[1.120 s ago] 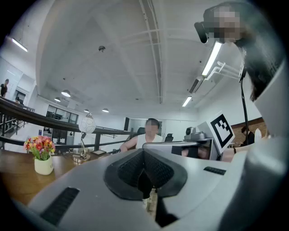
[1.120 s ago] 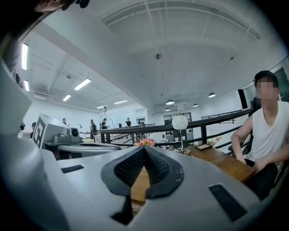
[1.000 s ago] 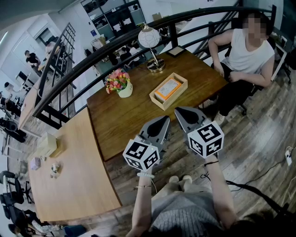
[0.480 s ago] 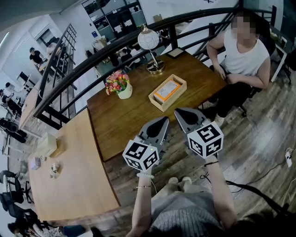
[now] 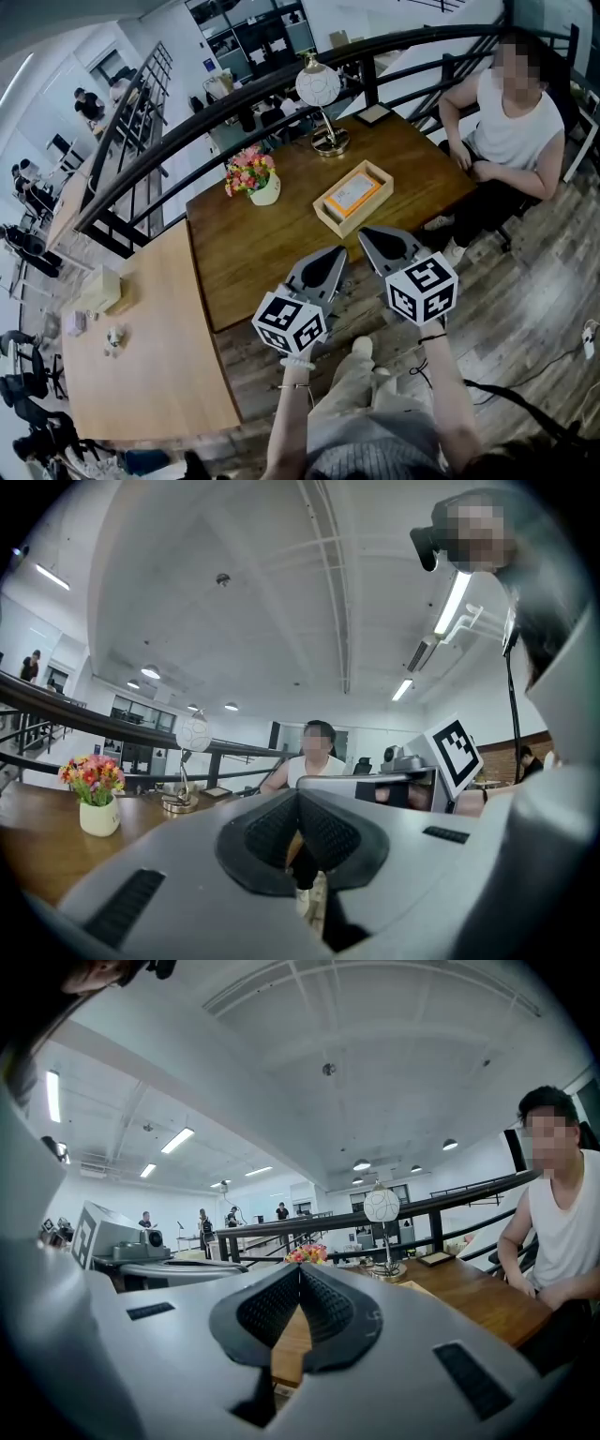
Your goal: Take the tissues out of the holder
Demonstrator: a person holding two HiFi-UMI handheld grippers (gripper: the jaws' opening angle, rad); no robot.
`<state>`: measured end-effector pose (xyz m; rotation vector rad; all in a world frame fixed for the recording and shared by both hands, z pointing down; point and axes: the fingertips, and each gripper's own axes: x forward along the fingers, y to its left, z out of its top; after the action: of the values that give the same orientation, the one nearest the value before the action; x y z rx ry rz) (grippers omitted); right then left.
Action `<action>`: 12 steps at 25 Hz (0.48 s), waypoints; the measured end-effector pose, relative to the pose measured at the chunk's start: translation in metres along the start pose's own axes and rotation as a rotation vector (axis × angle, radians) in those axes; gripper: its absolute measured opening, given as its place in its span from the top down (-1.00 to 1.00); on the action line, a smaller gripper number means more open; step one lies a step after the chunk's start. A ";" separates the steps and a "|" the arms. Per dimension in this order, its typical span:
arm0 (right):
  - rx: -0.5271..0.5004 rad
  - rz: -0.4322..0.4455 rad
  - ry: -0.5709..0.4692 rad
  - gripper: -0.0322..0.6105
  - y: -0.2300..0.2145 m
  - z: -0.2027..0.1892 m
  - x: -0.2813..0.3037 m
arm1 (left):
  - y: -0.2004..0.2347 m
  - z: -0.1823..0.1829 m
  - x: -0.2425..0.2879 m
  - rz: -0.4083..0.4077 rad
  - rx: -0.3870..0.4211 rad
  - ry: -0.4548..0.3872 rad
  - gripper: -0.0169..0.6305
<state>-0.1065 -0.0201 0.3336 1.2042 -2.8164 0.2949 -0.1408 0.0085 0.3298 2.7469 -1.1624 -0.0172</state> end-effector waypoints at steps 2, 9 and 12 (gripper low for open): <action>0.000 0.033 0.010 0.86 -0.005 0.000 0.010 | 0.009 0.000 0.011 -0.003 -0.004 0.005 0.92; -0.001 0.084 0.024 0.86 -0.032 0.018 0.054 | 0.048 0.014 0.047 -0.021 0.010 -0.002 0.92; 0.006 0.115 0.027 0.86 -0.041 0.024 0.072 | 0.071 0.019 0.057 -0.007 0.007 -0.007 0.92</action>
<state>-0.1265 -0.1038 0.3255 1.0324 -2.8690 0.3228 -0.1532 -0.0835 0.3250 2.7593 -1.1565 -0.0230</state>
